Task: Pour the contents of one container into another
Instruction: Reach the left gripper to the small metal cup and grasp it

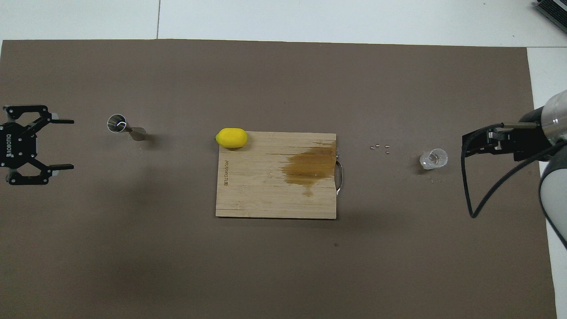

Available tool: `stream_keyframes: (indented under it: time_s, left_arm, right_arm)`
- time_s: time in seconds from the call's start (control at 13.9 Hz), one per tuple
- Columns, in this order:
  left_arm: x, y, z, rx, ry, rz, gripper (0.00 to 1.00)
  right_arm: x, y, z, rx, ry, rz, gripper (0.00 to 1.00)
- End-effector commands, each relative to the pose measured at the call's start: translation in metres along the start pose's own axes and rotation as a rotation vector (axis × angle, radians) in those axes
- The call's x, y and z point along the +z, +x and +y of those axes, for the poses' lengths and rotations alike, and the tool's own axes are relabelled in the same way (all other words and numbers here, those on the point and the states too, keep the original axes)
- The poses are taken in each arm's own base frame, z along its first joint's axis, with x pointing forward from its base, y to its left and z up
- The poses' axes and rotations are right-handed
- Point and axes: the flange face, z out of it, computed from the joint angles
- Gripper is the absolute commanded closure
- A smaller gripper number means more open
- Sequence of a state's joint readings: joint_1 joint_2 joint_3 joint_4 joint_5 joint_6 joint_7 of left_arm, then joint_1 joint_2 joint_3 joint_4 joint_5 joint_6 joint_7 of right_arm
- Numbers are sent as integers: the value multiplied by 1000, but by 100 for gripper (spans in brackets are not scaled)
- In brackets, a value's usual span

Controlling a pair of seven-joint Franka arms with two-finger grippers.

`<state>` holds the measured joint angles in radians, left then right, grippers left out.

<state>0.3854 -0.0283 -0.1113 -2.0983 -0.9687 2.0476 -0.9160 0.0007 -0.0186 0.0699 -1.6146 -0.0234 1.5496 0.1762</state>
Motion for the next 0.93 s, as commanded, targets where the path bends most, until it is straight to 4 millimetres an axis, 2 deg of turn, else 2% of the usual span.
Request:
stream_keyframes:
  time_s: [0.0,0.22,0.43,0.86]
  left_arm:
    - [1,19,-28,-247,-164,-17,0]
    - [13,36,-44,-471,-284,-60,0]
    - [34,48,-50,-581,-292,-110,0]
    - [90,48,-56,-718,-317,-130,1]
  right_arm:
    - [-1,-8,2,22,7,-6,0]
    - [-1,-8,2,22,7,-6,0]
    - [-1,-8,2,22,7,-6,0]
    - [-1,-8,2,22,7,-6,0]
